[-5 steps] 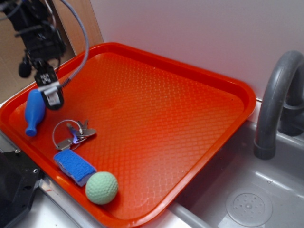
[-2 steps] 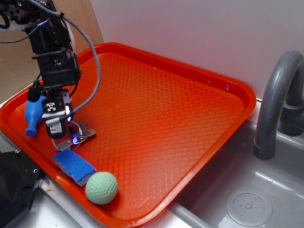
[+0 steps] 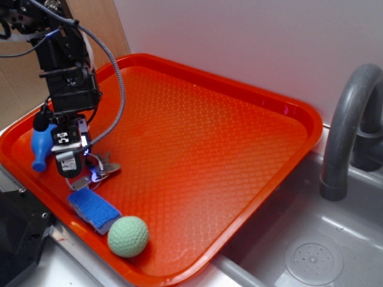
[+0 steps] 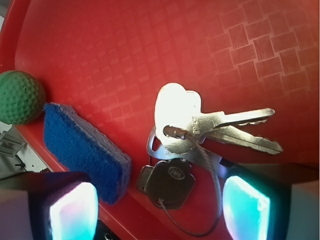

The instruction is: Grab the silver keys.

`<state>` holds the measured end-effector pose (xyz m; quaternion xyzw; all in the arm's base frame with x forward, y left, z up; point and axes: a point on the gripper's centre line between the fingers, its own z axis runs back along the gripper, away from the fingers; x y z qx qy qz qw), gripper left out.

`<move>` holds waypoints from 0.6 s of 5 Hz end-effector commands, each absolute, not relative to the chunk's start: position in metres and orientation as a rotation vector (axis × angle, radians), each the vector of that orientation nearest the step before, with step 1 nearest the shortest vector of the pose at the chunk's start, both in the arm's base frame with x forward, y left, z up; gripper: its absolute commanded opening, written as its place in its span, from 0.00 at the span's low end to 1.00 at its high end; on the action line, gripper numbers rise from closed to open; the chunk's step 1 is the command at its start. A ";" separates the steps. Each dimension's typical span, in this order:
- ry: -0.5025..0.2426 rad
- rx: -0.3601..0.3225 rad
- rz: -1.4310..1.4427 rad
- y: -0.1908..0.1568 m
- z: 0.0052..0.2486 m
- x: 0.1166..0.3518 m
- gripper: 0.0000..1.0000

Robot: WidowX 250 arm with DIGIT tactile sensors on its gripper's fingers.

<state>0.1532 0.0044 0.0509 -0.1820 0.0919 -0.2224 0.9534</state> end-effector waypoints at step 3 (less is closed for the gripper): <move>0.105 -0.245 -0.436 0.002 0.038 0.152 1.00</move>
